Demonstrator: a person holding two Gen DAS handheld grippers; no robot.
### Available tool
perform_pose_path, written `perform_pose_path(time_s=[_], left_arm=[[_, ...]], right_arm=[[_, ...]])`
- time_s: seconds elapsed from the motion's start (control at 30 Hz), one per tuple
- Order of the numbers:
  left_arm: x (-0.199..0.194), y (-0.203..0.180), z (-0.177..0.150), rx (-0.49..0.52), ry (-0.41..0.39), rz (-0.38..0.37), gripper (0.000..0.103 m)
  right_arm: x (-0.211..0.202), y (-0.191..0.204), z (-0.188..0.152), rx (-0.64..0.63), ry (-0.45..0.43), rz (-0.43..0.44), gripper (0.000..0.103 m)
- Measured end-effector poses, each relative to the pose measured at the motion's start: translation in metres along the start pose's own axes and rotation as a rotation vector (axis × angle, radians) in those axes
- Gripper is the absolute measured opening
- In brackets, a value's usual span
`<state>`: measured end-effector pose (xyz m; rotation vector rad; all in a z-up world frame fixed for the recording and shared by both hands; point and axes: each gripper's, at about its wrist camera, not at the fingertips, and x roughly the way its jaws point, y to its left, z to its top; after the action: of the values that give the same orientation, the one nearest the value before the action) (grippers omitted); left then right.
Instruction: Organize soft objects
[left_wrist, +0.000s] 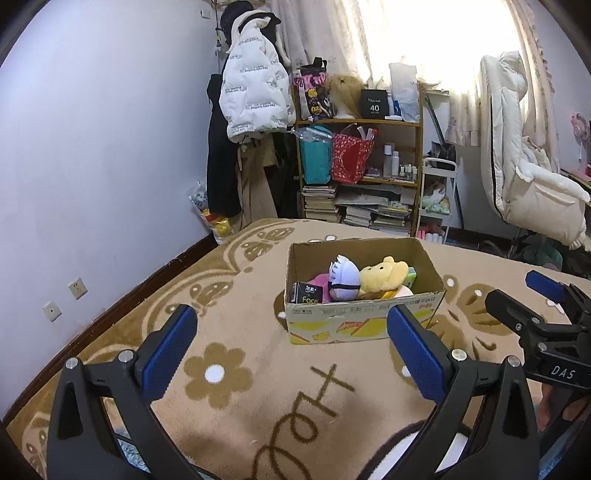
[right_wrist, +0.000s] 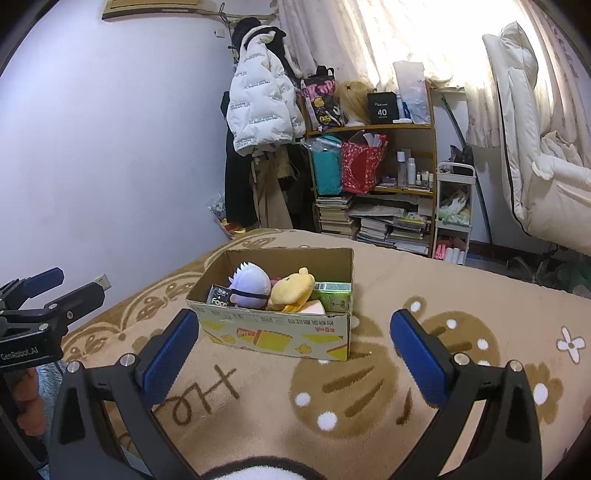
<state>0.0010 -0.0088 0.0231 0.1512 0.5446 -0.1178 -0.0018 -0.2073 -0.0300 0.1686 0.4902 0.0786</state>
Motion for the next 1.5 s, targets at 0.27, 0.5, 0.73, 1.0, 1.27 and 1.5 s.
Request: perform_pose_path(time_s=[0.27, 0.5, 0.73, 1.0, 1.27, 1.5], left_arm=[[0.013, -0.004, -0.002, 0.013, 0.035, 0.004, 0.102], [0.019, -0.004, -0.004, 0.013, 0.055, 0.007, 0.102], [0.020, -0.004, -0.004, 0.011, 0.060, 0.006, 0.102], [0.021, -0.003, -0.004, 0.013, 0.062, 0.012, 0.102], [0.025, -0.001, -0.006, 0.008, 0.076, 0.016, 0.102], [0.025, 0.000, -0.006, 0.005, 0.078, 0.023, 0.102]], right_arm=[[0.006, 0.001, -0.003, 0.001, 0.025, -0.011, 0.103], [0.007, 0.000, -0.003, 0.004, 0.025, -0.010, 0.103], [0.009, 0.000, -0.007, 0.001, 0.029, -0.012, 0.103], [0.010, 0.001, -0.006, 0.003, 0.031, -0.012, 0.103], [0.011, -0.003, -0.013, 0.005, 0.041, -0.011, 0.103], [0.011, -0.003, -0.012, 0.003, 0.041, -0.011, 0.103]])
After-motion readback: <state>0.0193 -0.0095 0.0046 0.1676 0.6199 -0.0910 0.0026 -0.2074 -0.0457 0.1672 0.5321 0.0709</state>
